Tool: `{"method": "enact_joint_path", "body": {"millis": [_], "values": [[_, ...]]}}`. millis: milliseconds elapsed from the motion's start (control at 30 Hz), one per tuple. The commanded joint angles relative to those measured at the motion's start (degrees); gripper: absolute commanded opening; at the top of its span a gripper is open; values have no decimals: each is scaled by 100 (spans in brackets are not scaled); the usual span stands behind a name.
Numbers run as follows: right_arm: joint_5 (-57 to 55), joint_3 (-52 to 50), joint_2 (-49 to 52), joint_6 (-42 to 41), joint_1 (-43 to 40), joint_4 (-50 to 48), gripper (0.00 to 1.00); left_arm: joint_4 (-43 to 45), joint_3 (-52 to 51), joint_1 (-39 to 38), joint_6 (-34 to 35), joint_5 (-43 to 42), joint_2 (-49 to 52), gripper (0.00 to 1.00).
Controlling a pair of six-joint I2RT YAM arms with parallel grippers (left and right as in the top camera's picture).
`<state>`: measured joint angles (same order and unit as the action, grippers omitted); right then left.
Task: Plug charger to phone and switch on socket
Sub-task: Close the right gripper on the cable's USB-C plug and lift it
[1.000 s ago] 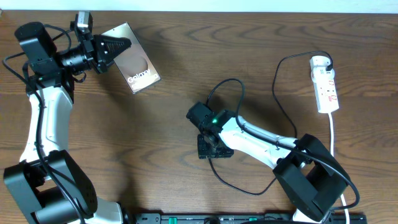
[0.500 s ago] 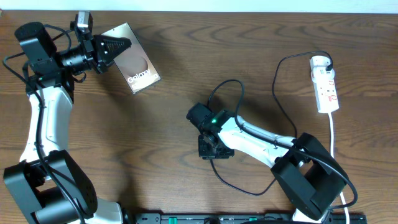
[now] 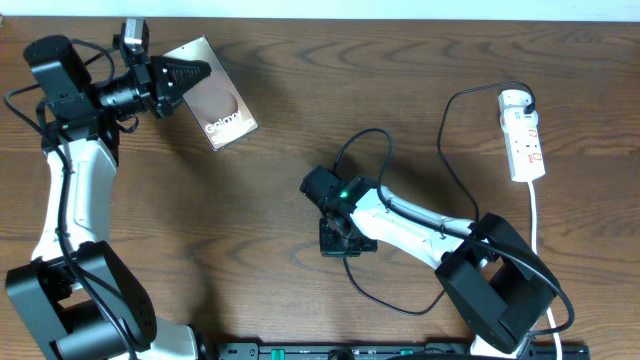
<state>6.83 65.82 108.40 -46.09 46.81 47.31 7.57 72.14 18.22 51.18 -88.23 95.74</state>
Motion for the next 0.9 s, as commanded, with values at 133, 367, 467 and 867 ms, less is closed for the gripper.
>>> {"method": "enact_joint_path", "body": {"millis": [133,367,467,867], "values": [[-4,-17,122,-17,-24,-26,1,24,72,9,4,-190,-59,7],[9,619,120,396,-568,181,1,24,72,9,4,-190,-59,7],[258,1222,120,798,-973,479,1,24,72,9,4,-190,-59,7],[5031,2885,120,4201,-2337,946,1,26,72,9,-17,-190,-59,7]]}}
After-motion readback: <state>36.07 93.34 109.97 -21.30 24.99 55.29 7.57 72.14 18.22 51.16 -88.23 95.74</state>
